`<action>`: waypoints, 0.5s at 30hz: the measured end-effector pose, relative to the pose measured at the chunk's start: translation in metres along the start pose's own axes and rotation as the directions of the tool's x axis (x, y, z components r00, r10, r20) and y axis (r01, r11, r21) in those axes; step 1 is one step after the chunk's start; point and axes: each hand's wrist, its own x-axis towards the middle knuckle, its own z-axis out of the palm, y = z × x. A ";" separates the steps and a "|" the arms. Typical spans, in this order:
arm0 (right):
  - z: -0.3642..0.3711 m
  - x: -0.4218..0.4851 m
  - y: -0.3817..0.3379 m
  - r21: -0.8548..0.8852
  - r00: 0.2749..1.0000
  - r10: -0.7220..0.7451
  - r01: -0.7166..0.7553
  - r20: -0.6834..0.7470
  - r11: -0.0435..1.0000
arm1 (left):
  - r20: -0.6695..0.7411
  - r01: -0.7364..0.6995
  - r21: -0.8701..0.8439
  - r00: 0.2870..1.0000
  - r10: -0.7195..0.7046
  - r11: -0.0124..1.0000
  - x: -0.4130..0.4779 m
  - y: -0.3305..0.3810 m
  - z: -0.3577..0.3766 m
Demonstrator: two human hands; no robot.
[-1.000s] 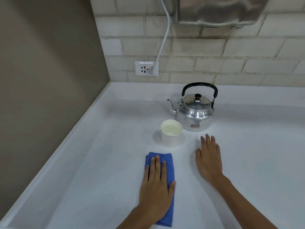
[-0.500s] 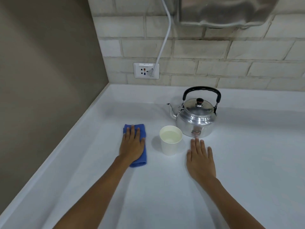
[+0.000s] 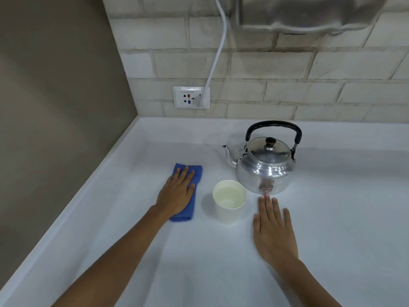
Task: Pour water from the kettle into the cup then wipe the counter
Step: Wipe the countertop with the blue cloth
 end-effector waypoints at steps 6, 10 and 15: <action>-0.001 0.000 -0.002 -0.006 1.000 -0.001 0.001 -0.001 1.000 | 0.055 0.047 -0.004 0.997 -0.047 0.999 0.066 0.010 0.001; 0.000 0.001 -0.002 0.001 1.000 0.008 -0.008 0.006 1.000 | 0.103 0.056 -0.024 0.993 -0.053 0.998 0.081 0.011 0.000; -0.002 0.000 -0.002 0.010 1.000 -0.002 0.002 -0.013 1.000 | 0.127 0.052 -0.022 0.991 -0.048 0.998 0.086 0.009 0.000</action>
